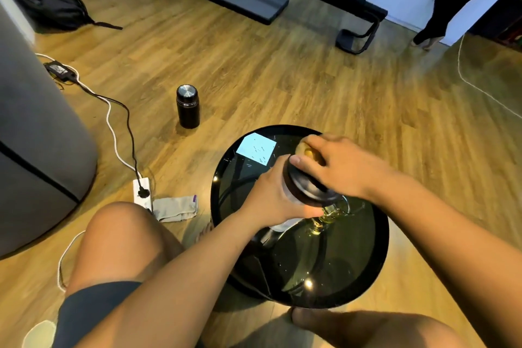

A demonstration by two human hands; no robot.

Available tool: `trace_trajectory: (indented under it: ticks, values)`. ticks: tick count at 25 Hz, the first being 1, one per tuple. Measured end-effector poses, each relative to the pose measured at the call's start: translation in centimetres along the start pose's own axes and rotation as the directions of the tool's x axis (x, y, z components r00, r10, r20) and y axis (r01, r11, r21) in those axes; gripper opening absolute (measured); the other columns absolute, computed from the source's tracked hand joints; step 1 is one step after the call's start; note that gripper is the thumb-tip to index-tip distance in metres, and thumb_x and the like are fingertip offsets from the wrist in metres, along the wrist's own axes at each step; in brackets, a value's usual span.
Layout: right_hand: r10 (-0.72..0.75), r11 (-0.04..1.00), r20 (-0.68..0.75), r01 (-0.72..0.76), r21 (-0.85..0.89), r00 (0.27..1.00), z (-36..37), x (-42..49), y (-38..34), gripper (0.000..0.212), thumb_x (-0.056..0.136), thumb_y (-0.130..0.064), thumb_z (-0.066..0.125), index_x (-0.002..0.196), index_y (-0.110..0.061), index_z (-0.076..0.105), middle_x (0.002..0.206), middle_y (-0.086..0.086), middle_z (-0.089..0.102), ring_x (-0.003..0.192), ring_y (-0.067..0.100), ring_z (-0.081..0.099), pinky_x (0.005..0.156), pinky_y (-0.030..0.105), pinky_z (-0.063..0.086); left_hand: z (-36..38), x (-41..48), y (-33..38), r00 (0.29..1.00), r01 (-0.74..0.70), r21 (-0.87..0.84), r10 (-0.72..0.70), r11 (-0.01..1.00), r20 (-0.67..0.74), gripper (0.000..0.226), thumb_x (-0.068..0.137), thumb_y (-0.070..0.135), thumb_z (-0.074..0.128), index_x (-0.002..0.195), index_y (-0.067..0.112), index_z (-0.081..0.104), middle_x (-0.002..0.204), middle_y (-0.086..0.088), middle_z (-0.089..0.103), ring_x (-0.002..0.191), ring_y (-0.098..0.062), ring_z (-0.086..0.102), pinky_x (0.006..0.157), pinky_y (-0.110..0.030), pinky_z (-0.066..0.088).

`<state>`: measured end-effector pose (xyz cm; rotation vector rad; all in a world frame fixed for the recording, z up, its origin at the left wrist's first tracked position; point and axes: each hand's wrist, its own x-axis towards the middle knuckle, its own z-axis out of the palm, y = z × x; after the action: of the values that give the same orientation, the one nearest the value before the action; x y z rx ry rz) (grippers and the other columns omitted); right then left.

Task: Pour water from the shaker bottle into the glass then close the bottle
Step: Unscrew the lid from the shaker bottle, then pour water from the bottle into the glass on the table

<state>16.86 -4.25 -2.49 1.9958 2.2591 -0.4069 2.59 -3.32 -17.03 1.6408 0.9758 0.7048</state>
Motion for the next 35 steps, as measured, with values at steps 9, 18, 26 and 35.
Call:
trace_trajectory:
  ticks: [9, 18, 26, 35]
  values:
    - [-0.032, 0.998, 0.020, 0.031, 0.049, 0.999, 1.0, -1.2, -0.3, 0.058, 0.077, -0.052, 0.059, 0.132, -0.033, 0.053, 0.139, -0.006, 0.048, 0.129, 0.027, 0.047, 0.106, 0.036, 0.039, -0.1, -0.1, 0.6, 0.999, -0.021, 0.051, 0.019, 0.998, 0.030, 0.113, 0.043, 0.072, 0.082, 0.139, 0.033, 0.037, 0.128, 0.009, 0.064, 0.115, -0.014, 0.065, 0.095, -0.035, 0.055]
    - [0.309, 0.649, -0.450, 0.161, 0.744, 0.838, 6.0, -4.6, 2.7, 0.057, 0.070, 0.003, 0.060, 0.113, -0.034, 0.063, 0.124, -0.001, 0.065, 0.117, 0.003, 0.059, 0.099, 0.017, 0.043, -0.1, -0.3, 0.2, 0.999, -0.028, 0.039, 0.027, 0.999, 0.028, 0.102, 0.050, 0.066, 0.083, 0.134, 0.050, 0.028, 0.113, 0.030, 0.051, 0.107, -0.003, 0.058, 0.084, -0.025, 0.049]
    - [0.715, -0.003, -0.094, 0.138, 0.990, 0.693, 10.8, -5.3, 2.4, 0.030, 0.094, -0.009, 0.057, 0.115, -0.026, 0.072, 0.100, -0.012, 0.077, 0.094, 0.004, 0.071, 0.067, 0.018, 0.054, 0.3, -0.1, -0.4, 1.000, -0.011, 0.086, 0.011, 0.996, -0.008, 0.103, 0.053, 0.063, 0.085, 0.139, 0.046, 0.033, 0.133, 0.015, 0.055, 0.121, -0.011, 0.056, 0.098, -0.039, 0.054]
    - [0.568, -0.101, 0.021, 0.045, 0.994, 0.823, 11.4, -5.7, 2.9, 0.090, 0.050, -0.044, 0.090, 0.128, -0.037, 0.047, 0.129, 0.006, 0.060, 0.110, 0.030, 0.064, 0.074, 0.043, 0.058, 0.5, -0.1, -0.5, 0.998, -0.028, 0.060, 0.031, 0.998, -0.051, 0.101, 0.057, 0.055, 0.092, 0.143, 0.043, 0.039, 0.139, 0.021, 0.054, 0.131, -0.003, 0.052, 0.106, -0.042, 0.052]
